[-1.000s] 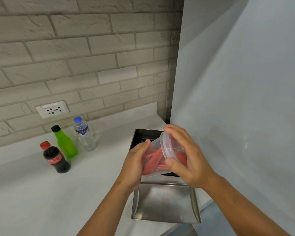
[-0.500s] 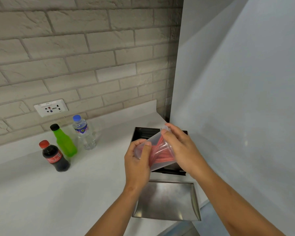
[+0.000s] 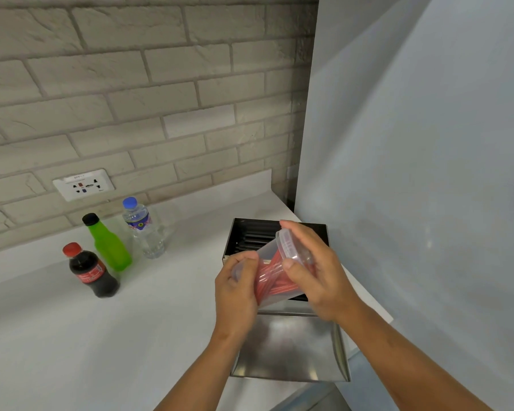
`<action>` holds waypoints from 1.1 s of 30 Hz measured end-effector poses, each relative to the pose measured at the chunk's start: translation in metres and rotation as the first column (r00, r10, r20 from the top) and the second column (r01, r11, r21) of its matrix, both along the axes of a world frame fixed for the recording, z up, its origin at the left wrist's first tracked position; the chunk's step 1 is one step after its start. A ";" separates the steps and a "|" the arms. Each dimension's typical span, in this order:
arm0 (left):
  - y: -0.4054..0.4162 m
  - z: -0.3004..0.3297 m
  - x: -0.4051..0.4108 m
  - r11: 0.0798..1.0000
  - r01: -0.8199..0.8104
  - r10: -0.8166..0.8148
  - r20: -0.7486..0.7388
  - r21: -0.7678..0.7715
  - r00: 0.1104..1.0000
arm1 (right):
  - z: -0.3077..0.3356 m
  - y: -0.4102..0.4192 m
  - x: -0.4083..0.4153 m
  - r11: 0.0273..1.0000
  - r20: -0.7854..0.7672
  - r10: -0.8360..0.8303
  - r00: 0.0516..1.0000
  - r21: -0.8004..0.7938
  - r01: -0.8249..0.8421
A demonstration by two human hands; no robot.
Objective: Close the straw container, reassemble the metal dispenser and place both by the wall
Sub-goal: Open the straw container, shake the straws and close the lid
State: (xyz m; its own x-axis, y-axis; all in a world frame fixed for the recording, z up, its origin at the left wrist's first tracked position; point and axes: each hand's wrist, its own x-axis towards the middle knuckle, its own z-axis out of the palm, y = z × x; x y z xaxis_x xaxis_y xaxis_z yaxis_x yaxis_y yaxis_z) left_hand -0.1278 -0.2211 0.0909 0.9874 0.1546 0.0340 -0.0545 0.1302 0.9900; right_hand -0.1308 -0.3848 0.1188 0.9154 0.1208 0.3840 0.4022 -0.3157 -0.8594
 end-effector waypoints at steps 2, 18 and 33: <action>0.000 -0.005 -0.002 1.000 -0.016 0.016 0.011 0.009 1.000 | 0.000 0.004 -0.002 0.999 -0.068 -0.030 0.997 0.027 0.032; 0.013 0.014 0.004 0.958 0.057 -0.047 -0.043 0.281 0.998 | -0.004 -0.029 0.010 0.947 -0.547 -0.111 0.830 0.196 0.256; -0.003 0.029 0.008 0.956 0.246 -0.244 -0.036 0.162 0.969 | -0.002 -0.020 0.013 0.899 -0.478 -0.295 0.827 0.153 0.410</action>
State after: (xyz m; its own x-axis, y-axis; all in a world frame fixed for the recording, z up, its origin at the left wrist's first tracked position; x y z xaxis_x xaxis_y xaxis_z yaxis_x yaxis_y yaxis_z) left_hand -0.1197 -0.2238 0.1197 0.9949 -0.0985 0.0232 -0.0259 -0.0263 0.9993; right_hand -0.1179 -0.4051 0.1166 0.9544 -0.2855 -0.0869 -0.1272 -0.1258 -0.9839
